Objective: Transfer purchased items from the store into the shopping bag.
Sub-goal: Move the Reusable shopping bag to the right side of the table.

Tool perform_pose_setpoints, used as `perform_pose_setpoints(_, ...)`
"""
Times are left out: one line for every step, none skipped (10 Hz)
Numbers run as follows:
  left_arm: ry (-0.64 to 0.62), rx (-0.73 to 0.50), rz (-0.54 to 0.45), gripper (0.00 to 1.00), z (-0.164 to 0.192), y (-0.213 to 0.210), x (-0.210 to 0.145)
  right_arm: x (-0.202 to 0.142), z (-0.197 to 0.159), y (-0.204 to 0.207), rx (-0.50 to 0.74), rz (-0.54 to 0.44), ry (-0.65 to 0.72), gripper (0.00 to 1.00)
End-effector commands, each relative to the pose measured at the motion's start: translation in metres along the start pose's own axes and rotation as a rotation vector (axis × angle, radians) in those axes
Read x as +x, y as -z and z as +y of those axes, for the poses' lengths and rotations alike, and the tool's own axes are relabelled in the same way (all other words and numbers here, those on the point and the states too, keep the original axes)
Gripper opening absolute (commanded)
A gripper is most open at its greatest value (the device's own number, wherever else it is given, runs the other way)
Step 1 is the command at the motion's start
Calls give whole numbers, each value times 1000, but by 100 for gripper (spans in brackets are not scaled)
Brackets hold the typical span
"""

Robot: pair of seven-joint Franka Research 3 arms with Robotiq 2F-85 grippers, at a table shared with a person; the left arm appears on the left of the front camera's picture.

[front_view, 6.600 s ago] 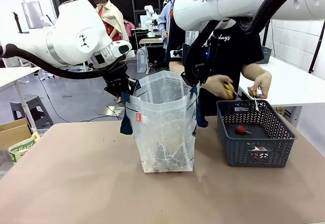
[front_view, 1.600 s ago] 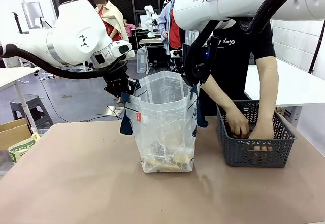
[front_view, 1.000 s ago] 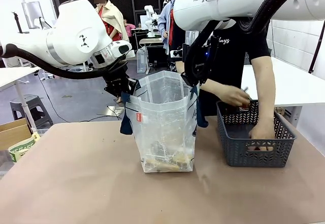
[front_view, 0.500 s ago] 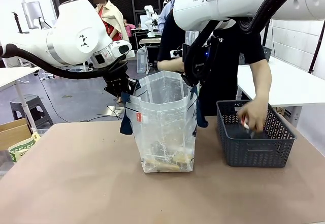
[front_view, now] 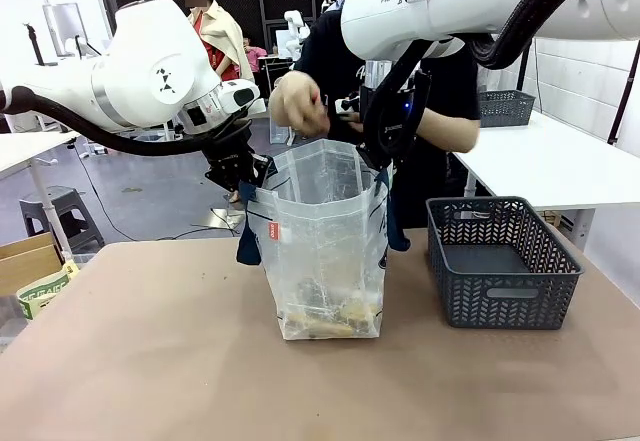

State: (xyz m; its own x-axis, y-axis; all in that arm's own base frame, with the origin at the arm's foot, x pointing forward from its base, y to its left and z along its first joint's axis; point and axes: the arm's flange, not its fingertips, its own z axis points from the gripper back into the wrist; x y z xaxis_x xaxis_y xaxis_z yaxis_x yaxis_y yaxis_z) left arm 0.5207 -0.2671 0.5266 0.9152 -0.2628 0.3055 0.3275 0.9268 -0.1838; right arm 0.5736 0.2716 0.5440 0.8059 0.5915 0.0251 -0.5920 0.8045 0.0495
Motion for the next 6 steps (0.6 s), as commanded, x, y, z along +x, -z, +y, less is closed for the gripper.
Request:
perform_pose_setpoints(-3, 0, -3, 0, 2, -1, 0, 0, -1, -1, -6, -3, 1, 0)
perform_pose_setpoints(-3, 0, -3, 0, 2, -1, 0, 0, -1, -1, -6, -3, 1, 0)
perform_pose_setpoints(-3, 0, -3, 0, 2, -1, 0, 0, -1, -1, -6, -3, 1, 0)
perform_pose_setpoints(-3, 0, -3, 0, 2, -1, 0, 0, -1, -1, -6, -3, 1, 0)
perform_pose_setpoints(-3, 0, -3, 0, 2, -1, 0, 0, -1, -1, -6, -3, 1, 0)
perform_pose_setpoints(-3, 0, -3, 0, 2, -1, 0, 0, -1, -1, -6, -3, 1, 0)
